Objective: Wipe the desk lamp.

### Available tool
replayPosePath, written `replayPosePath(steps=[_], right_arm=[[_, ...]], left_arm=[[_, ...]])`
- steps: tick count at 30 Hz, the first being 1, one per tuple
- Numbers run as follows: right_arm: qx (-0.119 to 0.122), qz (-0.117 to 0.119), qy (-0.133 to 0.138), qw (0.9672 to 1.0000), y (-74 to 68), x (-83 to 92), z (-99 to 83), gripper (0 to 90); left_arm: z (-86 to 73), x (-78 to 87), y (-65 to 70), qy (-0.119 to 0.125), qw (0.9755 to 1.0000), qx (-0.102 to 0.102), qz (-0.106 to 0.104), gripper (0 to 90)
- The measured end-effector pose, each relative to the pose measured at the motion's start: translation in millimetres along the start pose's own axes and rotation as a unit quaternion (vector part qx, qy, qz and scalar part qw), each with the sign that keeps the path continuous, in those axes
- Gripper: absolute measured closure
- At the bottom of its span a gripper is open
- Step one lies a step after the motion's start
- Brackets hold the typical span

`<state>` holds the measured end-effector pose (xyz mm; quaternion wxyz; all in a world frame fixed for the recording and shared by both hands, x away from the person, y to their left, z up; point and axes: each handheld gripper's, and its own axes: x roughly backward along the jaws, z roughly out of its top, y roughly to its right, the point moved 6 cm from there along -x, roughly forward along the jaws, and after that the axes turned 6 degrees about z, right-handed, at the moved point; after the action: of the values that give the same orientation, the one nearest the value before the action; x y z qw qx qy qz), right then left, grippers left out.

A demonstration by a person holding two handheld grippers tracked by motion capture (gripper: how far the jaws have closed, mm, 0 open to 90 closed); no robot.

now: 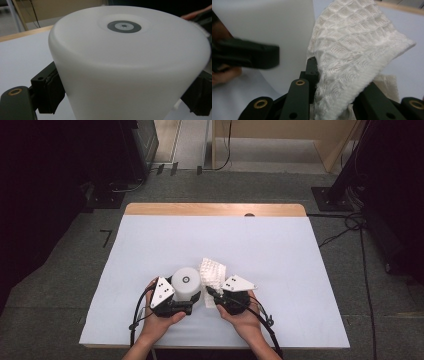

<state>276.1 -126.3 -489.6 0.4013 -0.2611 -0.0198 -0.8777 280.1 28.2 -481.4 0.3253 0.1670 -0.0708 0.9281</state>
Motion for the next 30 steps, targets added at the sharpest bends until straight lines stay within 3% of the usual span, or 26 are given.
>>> replayPosePath(steps=[4, 15, 20, 25, 28, 30], right_arm=[[-0.004, -0.003, -0.017, 0.9998, 2.0, -7.0, -6.5, 73.7], [-0.006, -0.004, -0.004, 1.0000, 5.3, -0.8, -2.9, 73.7], [-0.006, -0.010, -0.003, 0.9999, 7.0, 0.5, -3.0, 73.1], [-0.011, -0.021, 0.000, 0.9997, 11.3, 2.1, -3.2, 72.8], [-0.008, -0.021, 0.000, 0.9998, 10.6, 1.2, -3.8, 72.8], [-0.008, -0.021, -0.003, 0.9997, 9.6, -0.4, -5.0, 72.6]], left_arm=[[-6.8, -6.0, -1.2, -0.011, 0.9999, -0.009, 0.009, 8.6], [-13.3, -9.5, -5.2, -0.020, 0.9997, -0.004, 0.010, 8.3], [-9.4, -4.8, -3.5, -0.011, 0.9991, 0.000, 0.041, 5.7], [-7.2, -1.5, -1.3, -0.006, 0.9983, 0.014, 0.057, 2.7], [-8.2, -2.8, 2.6, -0.013, 0.9954, 0.023, 0.092, 2.7], [-9.3, -4.6, 5.1, -0.020, 0.9940, 0.031, 0.103, 3.9]])
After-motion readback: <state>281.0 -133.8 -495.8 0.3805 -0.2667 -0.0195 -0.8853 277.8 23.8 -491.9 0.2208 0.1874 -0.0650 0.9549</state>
